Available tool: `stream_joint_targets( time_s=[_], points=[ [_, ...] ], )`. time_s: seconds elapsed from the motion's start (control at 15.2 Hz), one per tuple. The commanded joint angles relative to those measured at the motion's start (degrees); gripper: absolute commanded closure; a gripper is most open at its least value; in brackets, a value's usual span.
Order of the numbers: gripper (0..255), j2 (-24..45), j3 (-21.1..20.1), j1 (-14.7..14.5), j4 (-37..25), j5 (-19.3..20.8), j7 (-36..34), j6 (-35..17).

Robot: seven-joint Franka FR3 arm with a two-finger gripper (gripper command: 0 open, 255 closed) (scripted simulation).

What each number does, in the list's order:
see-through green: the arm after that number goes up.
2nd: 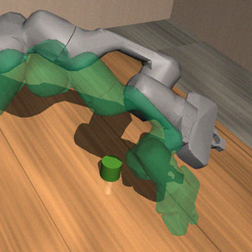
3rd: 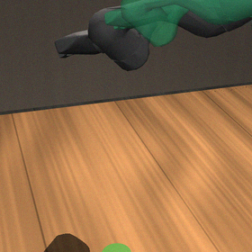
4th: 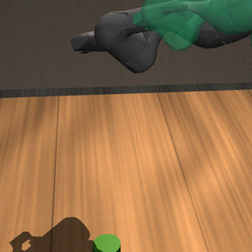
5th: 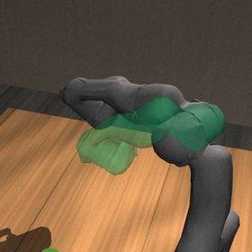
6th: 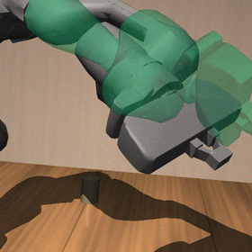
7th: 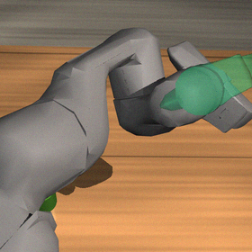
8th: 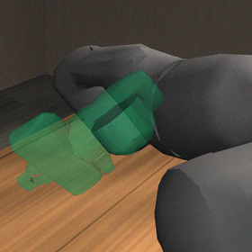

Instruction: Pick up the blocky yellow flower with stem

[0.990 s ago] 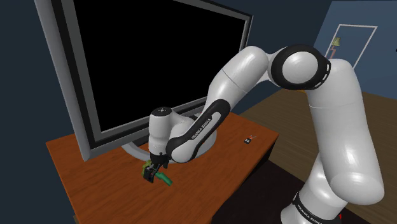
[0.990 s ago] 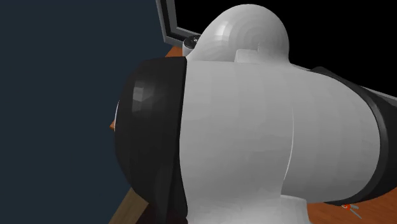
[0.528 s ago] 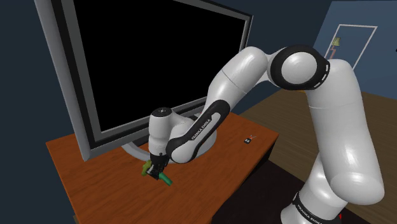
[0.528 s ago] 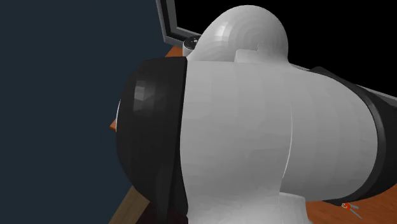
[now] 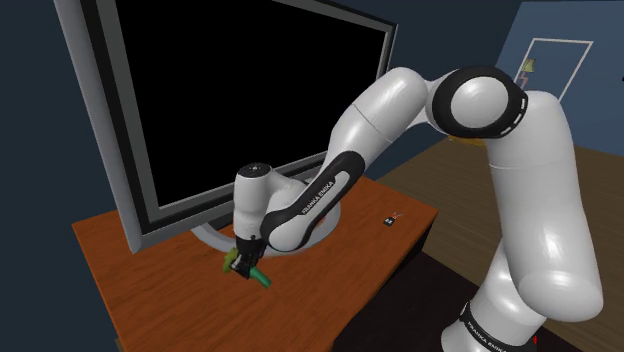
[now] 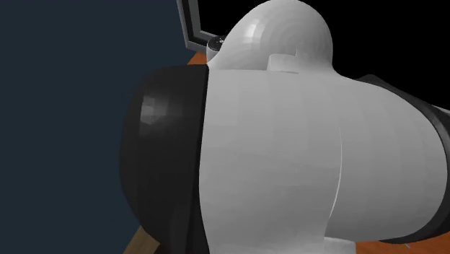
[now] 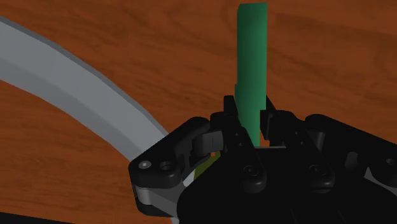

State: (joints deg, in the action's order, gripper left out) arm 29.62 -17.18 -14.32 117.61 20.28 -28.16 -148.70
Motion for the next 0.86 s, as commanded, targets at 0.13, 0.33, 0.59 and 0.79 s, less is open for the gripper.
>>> stream_joint_targets(
  time_s=[0.13, 0.33, 0.59, 0.79],
  points=[
    [255, -2.5, -1.2, 0.9, 0.3, -1.4, 1.1, 2.2],
    [255, -4.3, -2.0, 1.5, 0.4, -2.5, 1.9, 3.8],
    [255, -6.7, -2.9, 2.2, 0.3, -4.0, 3.0, 6.1],
    [255, -7.3, -3.2, 2.3, 0.3, -4.5, 3.3, 6.7]
  ],
)
